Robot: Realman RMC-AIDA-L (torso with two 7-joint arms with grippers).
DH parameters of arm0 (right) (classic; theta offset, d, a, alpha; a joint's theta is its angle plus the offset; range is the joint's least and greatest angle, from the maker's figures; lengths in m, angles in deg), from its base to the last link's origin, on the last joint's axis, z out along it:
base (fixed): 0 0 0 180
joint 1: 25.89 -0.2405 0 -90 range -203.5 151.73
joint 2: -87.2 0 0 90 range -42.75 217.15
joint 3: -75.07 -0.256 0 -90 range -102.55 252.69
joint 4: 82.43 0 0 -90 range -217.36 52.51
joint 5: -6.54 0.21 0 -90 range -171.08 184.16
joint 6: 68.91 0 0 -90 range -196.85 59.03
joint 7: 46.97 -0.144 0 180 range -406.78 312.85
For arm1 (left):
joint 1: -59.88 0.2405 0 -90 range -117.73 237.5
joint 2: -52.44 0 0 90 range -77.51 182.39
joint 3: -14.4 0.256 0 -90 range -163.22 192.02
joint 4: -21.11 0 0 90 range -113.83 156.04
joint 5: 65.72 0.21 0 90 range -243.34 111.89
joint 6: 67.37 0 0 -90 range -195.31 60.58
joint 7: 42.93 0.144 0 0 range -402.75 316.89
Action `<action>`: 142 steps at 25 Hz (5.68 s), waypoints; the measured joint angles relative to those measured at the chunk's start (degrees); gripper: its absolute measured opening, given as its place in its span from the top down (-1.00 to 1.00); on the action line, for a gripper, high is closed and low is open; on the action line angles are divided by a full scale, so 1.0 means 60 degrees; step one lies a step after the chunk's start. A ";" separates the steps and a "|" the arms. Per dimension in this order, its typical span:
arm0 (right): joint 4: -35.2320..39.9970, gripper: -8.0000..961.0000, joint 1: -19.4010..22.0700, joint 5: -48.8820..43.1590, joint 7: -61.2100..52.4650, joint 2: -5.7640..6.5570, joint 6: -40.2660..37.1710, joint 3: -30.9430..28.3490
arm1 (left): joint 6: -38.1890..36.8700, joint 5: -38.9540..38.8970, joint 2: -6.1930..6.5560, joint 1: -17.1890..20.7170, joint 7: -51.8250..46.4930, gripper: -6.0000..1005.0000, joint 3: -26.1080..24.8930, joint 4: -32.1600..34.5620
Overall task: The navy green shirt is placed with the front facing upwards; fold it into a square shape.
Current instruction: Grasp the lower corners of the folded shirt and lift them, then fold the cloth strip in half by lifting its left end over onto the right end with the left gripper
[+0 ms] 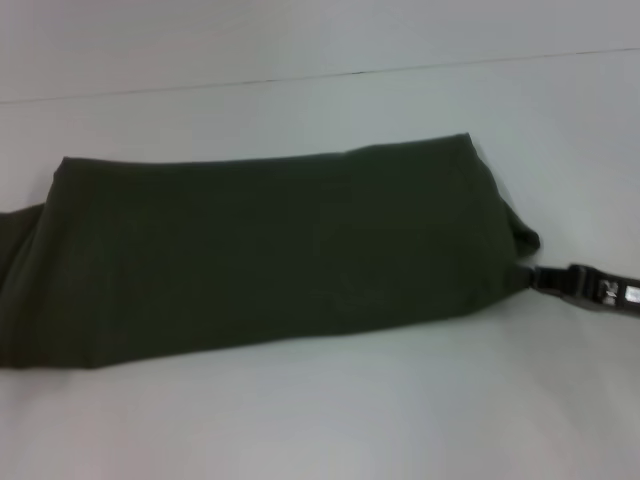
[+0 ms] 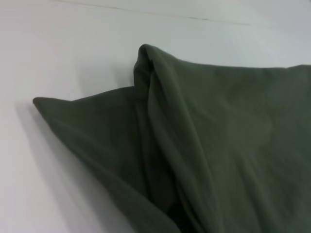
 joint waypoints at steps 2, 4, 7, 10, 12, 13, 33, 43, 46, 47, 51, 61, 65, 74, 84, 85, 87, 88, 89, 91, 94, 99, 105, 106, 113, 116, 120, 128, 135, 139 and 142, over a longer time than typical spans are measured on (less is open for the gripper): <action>0.0095 0.96 0.0267 -0.0005 0.0018 0.0025 -0.0287 -0.0006 | -0.0402 -0.0001 -0.0007 0.0155 0.0264 0.98 -0.0317 0.0049; 0.0236 0.96 0.0577 -0.0008 0.0024 0.0043 -0.0546 -0.0029 | -0.0666 -0.0003 -0.0034 0.0308 0.0414 0.98 -0.0519 0.0104; 0.0357 0.96 0.1008 -0.0010 0.0126 0.0086 -0.0986 -0.0141 | -0.1000 -0.0006 -0.0081 0.0548 0.0587 0.98 -0.0796 0.0227; 0.0377 0.96 0.1325 -0.0010 0.0349 0.0120 -0.1322 -0.0256 | -0.1392 -0.0007 -0.0102 0.0740 0.0813 0.98 -0.1049 0.0300; 0.0383 0.96 0.1459 -0.0016 0.0471 0.0126 -0.1484 -0.0263 | -0.1592 -0.0007 -0.0115 0.0838 0.0918 0.98 -0.1161 0.0307; 0.0385 0.96 0.1507 -0.0056 0.0524 0.0129 -0.1575 -0.0267 | -0.1707 -0.0007 -0.0124 0.0896 0.0962 0.98 -0.1196 0.0314; 0.0396 0.96 0.1818 -0.0796 0.0623 0.0134 -0.1813 -0.0507 | -0.2611 0.0050 -0.0208 0.1554 0.1432 0.98 -0.1619 0.0337; 0.0306 0.74 0.1815 -0.0875 0.0589 0.0255 -0.1796 -0.1279 | -0.2357 0.0007 -0.0208 0.1476 0.1103 0.87 -0.1738 0.0292; 0.0314 0.51 0.1804 -0.0872 0.0661 0.0258 -0.1869 -0.1726 | -0.2092 -0.0020 -0.0192 0.1415 0.0959 0.71 -0.1930 0.0285; 0.0331 0.43 0.1792 -0.0862 0.0686 0.0261 -0.1937 -0.1885 | -0.1984 -0.0085 -0.0177 0.1385 0.0945 0.66 -0.2077 0.0284; 0.0366 0.07 0.1614 -0.0809 0.0852 0.0291 -0.2429 -0.2637 | -0.1778 -0.0689 -0.0107 0.1297 0.0940 0.37 -0.2380 0.0283; 0.0250 -0.51 0.0168 -0.0788 0.1479 0.0115 -0.3334 -0.3968 | -0.0627 -0.1395 0.0278 0.0489 0.0404 -0.36 -0.2261 -0.0723; 0.0241 -0.65 -0.0553 -0.0791 0.1294 0.0063 -0.3080 -0.3917 | -0.0176 -0.1236 0.0355 0.0144 0.0100 -0.52 -0.1919 -0.0862; 0.0239 -0.86 -0.1580 -0.0785 0.1058 0.0095 -0.2430 -0.3904 | 0.0747 -0.0845 0.0443 -0.0153 -0.0566 -0.88 -0.1148 -0.0828; 0.0259 -0.86 -0.2175 -0.0782 0.1056 0.0146 -0.1817 -0.3500 | 0.0785 -0.0197 0.0502 -0.0317 -0.0639 -0.88 -0.1096 -0.0907; 0.0253 -0.86 -0.2214 -0.0783 0.1056 0.0146 -0.1790 -0.3498 | 0.0785 -0.0134 0.0507 -0.0330 -0.0694 -0.88 -0.1030 -0.0920; 0.0246 -0.85 -0.2273 -0.0782 0.1055 0.0145 -0.1770 -0.3480 | 0.0799 -0.0057 0.0510 -0.0352 -0.0796 -0.89 -0.0886 -0.0948; 0.0254 -0.85 -0.2298 -0.0782 0.1054 0.0141 -0.1768 -0.3448 | 0.0804 -0.0013 0.0511 -0.0376 -0.0836 -0.89 -0.0819 -0.0972; 0.0257 -0.85 -0.2308 -0.0782 0.1053 0.0137 -0.1768 -0.3414 | 0.0807 0.0039 0.0511 -0.0404 -0.0866 -0.88 -0.0775 -0.1004; 0.0260 -0.85 -0.2324 -0.0782 0.1052 0.0133 -0.1762 -0.3353 | 0.0857 0.0172 0.0513 -0.0470 -0.0967 -0.88 -0.0679 -0.1102; 0.0251 -0.85 -0.2324 -0.0782 0.1052 0.0130 -0.1754 -0.3332 | 0.0986 0.0289 0.0523 -0.0532 -0.1066 -0.88 -0.0645 -0.1205; 0.0244 -0.85 -0.2262 -0.0783 0.1051 0.0129 -0.1754 -0.3372 | 0.1306 0.0392 0.0554 -0.0589 -0.1132 -0.88 -0.0635 -0.1393; 0.0234 -0.85 -0.2232 -0.0786 0.1052 0.0129 -0.1786 -0.3404 | 0.1536 0.0558 0.0567 -0.0642 -0.1160 -0.88 -0.0613 -0.1469; 0.0234 -0.85 -0.2233 -0.0786 0.1051 0.0129 -0.1787 -0.3405 | 0.1552 0.0561 0.0568 -0.0644 -0.1160 -0.88 -0.0610 -0.1473; 0.0270 -0.85 -0.2273 -0.0786 0.0952 0.0130 -0.1756 -0.3402 | 0.1583 0.0606 0.0569 -0.0677 -0.1166 -0.89 -0.0385 -0.1584; 0.0295 -0.85 -0.2284 -0.0786 0.0928 0.0130 -0.1769 -0.3403 | 0.1573 0.0612 0.0569 -0.0694 -0.1168 -0.88 -0.0342 -0.1602; 0.0312 -0.85 -0.2288 -0.0786 0.0921 0.0130 -0.1771 -0.3407 | 0.1557 0.0612 0.0569 -0.0708 -0.1169 -0.88 -0.0314 -0.1607; 0.0322 -0.85 -0.2268 -0.0770 0.0920 0.0130 -0.1751 -0.3420 | 0.1555 0.0790 0.0569 -0.0737 -0.1190 -0.88 -0.0205 -0.1607; 0.0320 -0.85 -0.2238 -0.0689 0.0920 0.0130 -0.1748 -0.3400 | 0.1388 0.0844 0.0569 -0.0756 -0.1214 -0.88 -0.0142 -0.1603; 0.0320 -0.85 -0.2235 -0.0682 0.0920 0.0130 -0.1747 -0.3400 | 0.1219 0.0845 0.0577 -0.0811 -0.1193 -0.88 -0.0138 -0.1592; 0.0314 -0.85 -0.2235 -0.0682 0.0920 0.0130 -0.1736 -0.3399 | 0.1112 0.0843 0.0585 -0.0833 -0.1180 -0.88 -0.0128 -0.1595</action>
